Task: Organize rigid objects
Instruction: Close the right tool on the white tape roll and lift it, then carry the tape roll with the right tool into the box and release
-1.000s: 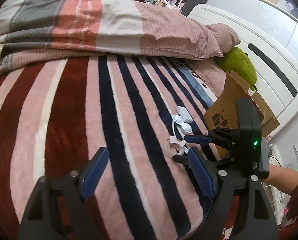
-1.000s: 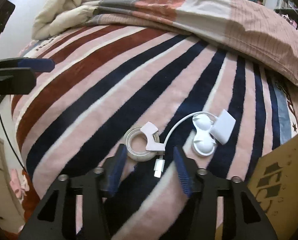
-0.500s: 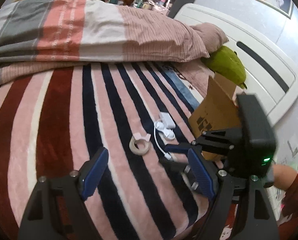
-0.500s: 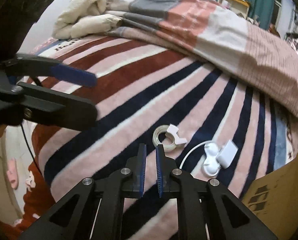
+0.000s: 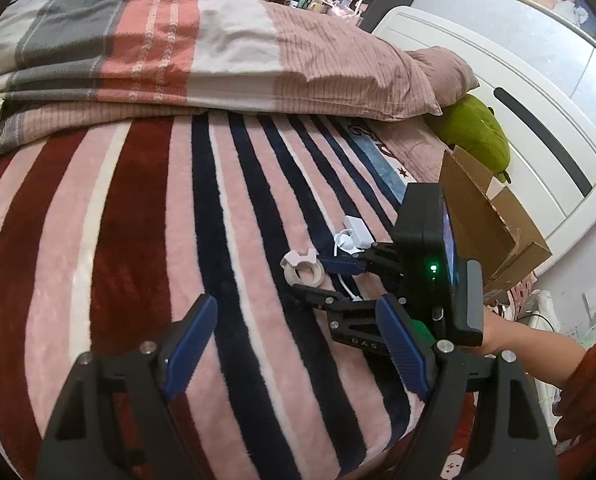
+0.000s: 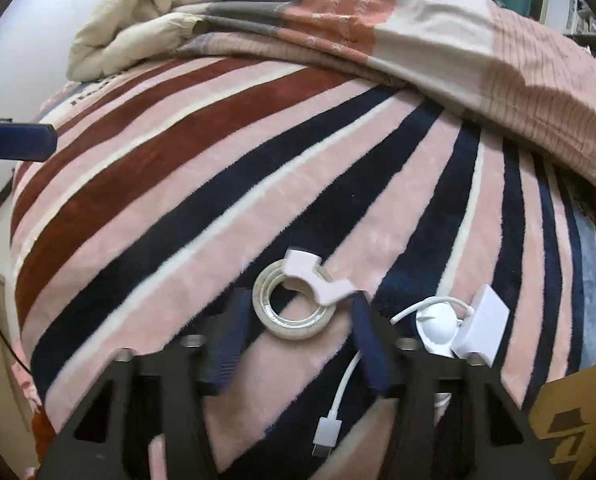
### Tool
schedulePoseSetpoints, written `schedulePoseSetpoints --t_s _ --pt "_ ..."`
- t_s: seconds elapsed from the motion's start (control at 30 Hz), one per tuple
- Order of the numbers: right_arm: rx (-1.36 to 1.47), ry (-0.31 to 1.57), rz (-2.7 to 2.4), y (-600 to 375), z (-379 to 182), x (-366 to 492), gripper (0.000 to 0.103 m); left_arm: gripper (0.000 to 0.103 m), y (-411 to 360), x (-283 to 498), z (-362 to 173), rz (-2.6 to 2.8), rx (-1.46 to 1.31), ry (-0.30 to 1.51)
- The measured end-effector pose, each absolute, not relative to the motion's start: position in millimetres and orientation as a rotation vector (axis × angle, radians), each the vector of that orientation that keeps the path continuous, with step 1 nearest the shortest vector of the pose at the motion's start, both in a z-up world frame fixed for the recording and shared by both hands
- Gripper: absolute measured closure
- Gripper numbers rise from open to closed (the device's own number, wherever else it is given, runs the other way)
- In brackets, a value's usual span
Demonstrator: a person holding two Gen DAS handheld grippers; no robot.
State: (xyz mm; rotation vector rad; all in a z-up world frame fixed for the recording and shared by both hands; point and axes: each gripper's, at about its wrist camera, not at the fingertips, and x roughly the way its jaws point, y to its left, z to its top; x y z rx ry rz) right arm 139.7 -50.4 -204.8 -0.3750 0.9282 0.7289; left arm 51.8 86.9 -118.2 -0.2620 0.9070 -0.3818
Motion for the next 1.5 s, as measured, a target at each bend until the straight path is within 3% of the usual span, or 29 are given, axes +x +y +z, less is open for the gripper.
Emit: schedulePoseSetpoints --t_s 0.23,0.43,0.5,0.67,0.77,1.17,1.2,1.27,1.3,1.37,1.43,1.5 --pt "-0.365 0.880 0.739 -51 -189 126 0.067 0.024 79 53 -115 -0.421 -0.264 0.913" --pt "-0.318 0.741 0.834 -68 -115 89 0.067 0.025 48 67 -83 -0.537 -0.266 0.868" --pt "-0.300 0.703 0.847 -79 -95 81 0.067 0.033 32 73 -70 -0.586 -0.264 0.857" --pt "-0.285 0.629 0.788 -124 -54 71 0.067 0.066 -24 94 -37 -0.691 -0.206 0.844" --pt "-0.278 0.611 0.728 -153 -40 71 0.067 0.070 -62 108 -24 -0.745 -0.155 0.852" --pt "-0.214 0.782 0.431 -273 -39 99 0.067 0.069 -207 155 -31 -0.914 -0.026 1.011" --pt "-0.215 0.803 0.414 -278 -41 98 0.067 0.067 -210 156 -34 -0.910 -0.018 1.021" --pt "-0.210 0.855 0.386 -285 -47 103 0.067 0.045 -215 155 -36 -0.882 0.020 1.021" --pt "-0.203 0.873 0.377 -288 -49 104 0.066 0.039 -215 154 -35 -0.869 0.039 1.012" --pt "-0.192 0.902 0.355 -292 -52 105 0.048 0.035 -207 151 -31 -0.862 0.046 0.994" --pt "-0.187 0.895 0.349 -293 -52 103 0.038 0.035 -197 152 -27 -0.854 0.023 0.984" --pt "-0.194 0.889 0.350 -291 -49 102 0.038 0.034 -179 150 -21 -0.837 -0.012 0.966"
